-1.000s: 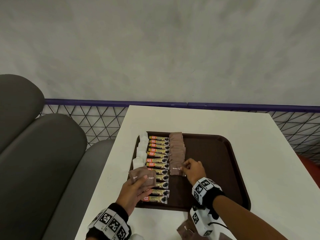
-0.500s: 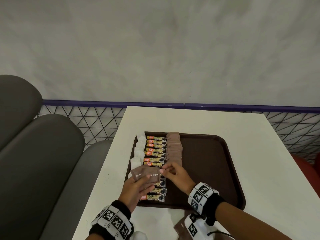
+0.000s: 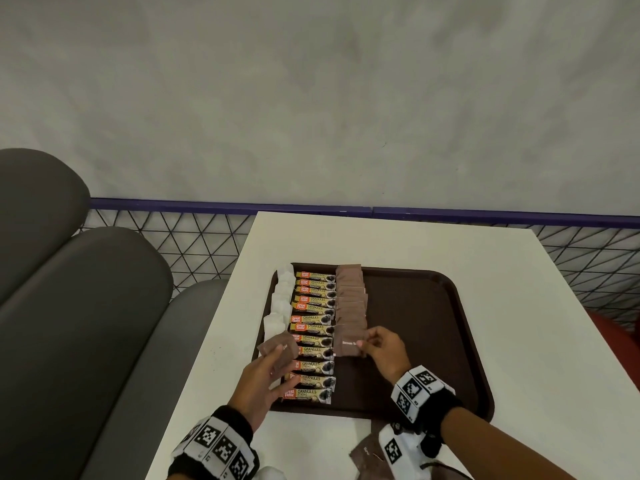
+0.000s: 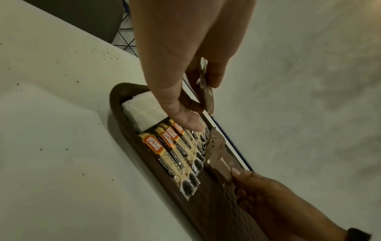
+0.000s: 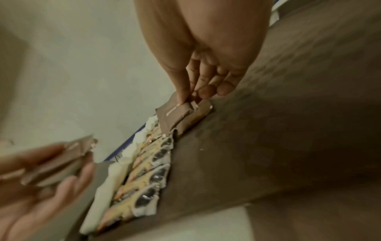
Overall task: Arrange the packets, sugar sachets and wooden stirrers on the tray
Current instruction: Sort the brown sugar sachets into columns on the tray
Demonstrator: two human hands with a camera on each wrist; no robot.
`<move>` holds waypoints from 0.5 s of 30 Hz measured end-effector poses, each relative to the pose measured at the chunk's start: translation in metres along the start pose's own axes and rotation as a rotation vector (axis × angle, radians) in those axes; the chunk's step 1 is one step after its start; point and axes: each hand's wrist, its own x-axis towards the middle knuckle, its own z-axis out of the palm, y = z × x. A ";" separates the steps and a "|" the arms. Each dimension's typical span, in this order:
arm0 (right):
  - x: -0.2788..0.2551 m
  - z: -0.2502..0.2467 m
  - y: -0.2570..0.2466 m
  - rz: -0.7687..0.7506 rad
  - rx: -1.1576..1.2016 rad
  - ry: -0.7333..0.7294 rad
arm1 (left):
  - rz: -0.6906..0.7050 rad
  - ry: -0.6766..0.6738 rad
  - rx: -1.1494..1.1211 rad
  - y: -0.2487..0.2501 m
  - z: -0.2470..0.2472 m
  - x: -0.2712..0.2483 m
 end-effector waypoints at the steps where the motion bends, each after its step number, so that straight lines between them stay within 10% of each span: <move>1: 0.000 -0.001 0.003 0.002 -0.041 0.007 | 0.006 0.006 0.014 0.000 0.000 0.000; 15: 0.011 0.007 0.005 0.012 -0.397 0.119 | 0.014 -0.026 0.113 -0.001 0.003 0.005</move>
